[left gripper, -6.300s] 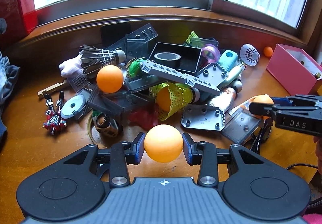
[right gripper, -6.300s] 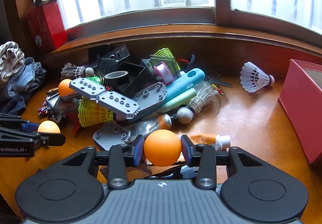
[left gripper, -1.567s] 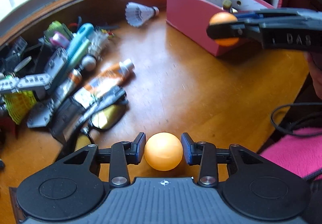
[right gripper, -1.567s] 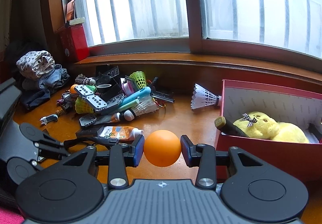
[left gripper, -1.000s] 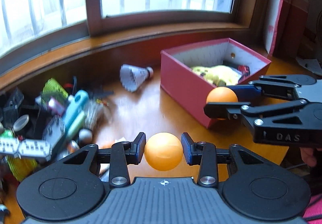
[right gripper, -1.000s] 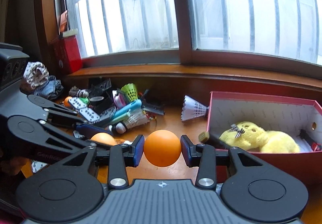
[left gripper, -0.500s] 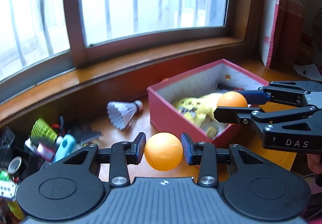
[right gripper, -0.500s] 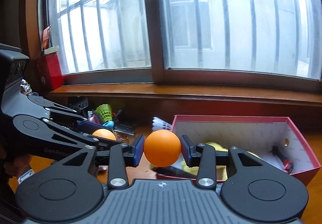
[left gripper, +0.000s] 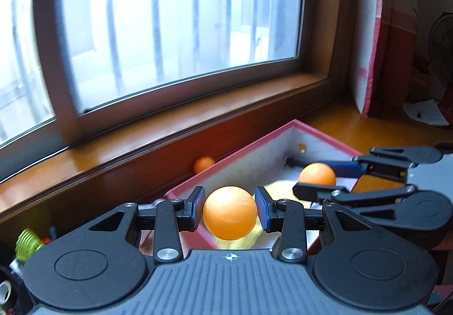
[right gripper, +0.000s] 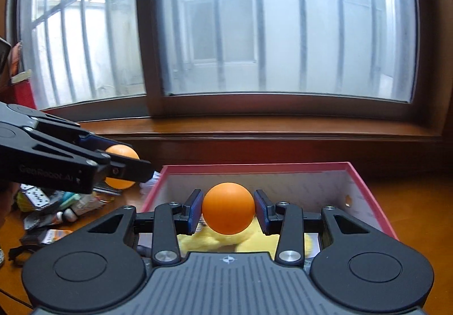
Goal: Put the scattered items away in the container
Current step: 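Open both grippers to drop the ping-pong balls into the box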
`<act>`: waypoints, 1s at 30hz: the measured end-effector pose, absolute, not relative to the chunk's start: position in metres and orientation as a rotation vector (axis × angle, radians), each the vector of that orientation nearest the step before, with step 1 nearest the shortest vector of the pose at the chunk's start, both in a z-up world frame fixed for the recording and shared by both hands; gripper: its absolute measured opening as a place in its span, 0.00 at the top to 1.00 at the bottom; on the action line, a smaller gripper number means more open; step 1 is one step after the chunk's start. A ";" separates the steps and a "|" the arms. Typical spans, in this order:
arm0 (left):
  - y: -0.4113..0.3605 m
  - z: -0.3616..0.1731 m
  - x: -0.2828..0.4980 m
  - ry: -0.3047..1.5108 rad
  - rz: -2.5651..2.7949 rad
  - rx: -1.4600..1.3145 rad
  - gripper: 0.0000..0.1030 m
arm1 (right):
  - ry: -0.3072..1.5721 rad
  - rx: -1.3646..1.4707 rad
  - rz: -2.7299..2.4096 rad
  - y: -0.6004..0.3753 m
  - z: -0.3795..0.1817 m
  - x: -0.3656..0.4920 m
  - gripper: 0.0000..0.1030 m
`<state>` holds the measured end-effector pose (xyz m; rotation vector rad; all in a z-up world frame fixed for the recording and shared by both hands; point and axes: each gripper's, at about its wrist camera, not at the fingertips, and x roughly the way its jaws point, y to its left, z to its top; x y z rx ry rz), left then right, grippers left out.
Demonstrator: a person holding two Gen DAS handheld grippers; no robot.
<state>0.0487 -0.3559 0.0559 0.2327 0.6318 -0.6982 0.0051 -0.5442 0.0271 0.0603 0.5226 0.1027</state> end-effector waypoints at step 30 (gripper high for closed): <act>-0.378 0.029 0.056 0.733 -0.529 0.141 0.25 | 0.560 0.062 0.143 -0.603 0.004 0.020 0.49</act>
